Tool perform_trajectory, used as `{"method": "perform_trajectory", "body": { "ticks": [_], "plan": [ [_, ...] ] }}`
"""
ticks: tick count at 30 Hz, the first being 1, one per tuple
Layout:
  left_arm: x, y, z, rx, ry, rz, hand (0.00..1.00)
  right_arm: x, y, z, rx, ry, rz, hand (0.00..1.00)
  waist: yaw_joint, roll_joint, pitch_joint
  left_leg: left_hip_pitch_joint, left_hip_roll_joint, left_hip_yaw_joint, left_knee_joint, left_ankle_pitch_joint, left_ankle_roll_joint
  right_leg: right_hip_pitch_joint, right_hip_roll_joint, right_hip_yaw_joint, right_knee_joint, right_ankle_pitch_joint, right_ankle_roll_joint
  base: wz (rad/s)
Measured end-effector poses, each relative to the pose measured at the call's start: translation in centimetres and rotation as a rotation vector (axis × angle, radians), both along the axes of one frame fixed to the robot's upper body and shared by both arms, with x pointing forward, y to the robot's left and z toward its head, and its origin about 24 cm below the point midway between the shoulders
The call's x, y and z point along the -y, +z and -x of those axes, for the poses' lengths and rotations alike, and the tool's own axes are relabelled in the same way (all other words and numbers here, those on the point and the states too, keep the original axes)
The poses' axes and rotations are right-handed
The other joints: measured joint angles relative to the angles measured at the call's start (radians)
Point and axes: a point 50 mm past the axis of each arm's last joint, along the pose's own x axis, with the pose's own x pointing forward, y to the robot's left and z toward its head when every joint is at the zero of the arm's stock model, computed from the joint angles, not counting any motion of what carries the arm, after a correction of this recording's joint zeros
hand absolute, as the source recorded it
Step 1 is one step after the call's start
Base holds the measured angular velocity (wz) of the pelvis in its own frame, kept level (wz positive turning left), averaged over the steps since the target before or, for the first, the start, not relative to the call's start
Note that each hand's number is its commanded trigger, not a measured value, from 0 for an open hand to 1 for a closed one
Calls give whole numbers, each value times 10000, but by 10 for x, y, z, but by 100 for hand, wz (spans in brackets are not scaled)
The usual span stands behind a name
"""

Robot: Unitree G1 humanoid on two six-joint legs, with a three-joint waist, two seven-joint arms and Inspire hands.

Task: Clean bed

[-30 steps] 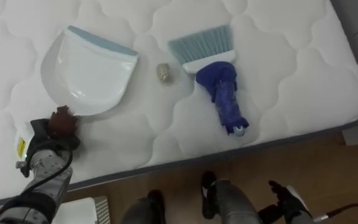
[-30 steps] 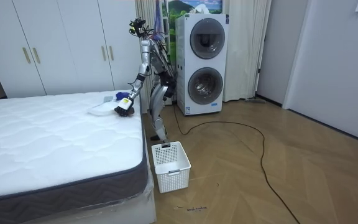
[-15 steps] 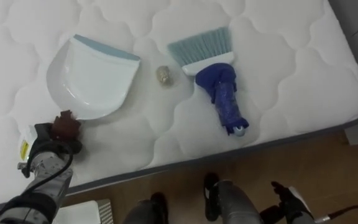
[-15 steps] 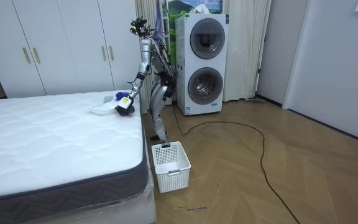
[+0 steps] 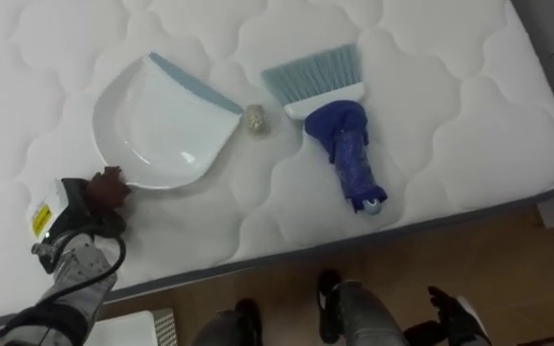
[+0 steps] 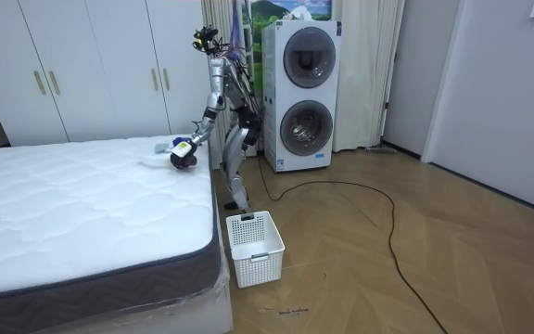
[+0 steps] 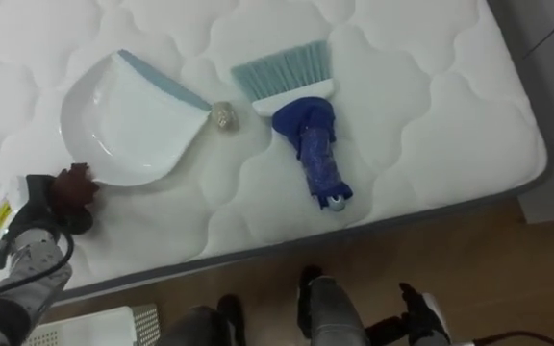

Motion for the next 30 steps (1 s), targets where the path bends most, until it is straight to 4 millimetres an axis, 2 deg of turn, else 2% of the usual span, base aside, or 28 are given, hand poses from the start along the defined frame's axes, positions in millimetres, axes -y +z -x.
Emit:
{"method": "perform_trajectory", "body": {
  "ticks": [9,16,22,30],
  "plan": [
    [1,1,5,380,-938,-1634,100,12,9,-12,1268,-2761,-1110,0,79,8,-14,-4,8,32,43,-3,3,-12,14,67,29,1,15,0],
    [-3,-1,12,390,-1080,-1975,100,15,12,-15,1564,-3577,-1410,0,115,6,-37,10,7,61,124,-14,20,-7,21,104,80,20,33,0],
    [-13,-10,32,61,-1348,-2612,100,21,15,-18,1863,-4252,-1462,0,91,-10,-132,127,6,214,108,-18,29,-7,22,188,161,36,33,-6],
    [-14,-10,34,-9,-1640,-3023,100,29,22,-25,2214,-4421,-1382,0,100,13,-169,69,87,241,263,-54,24,-20,150,343,179,66,51,-2]
  ]
}}
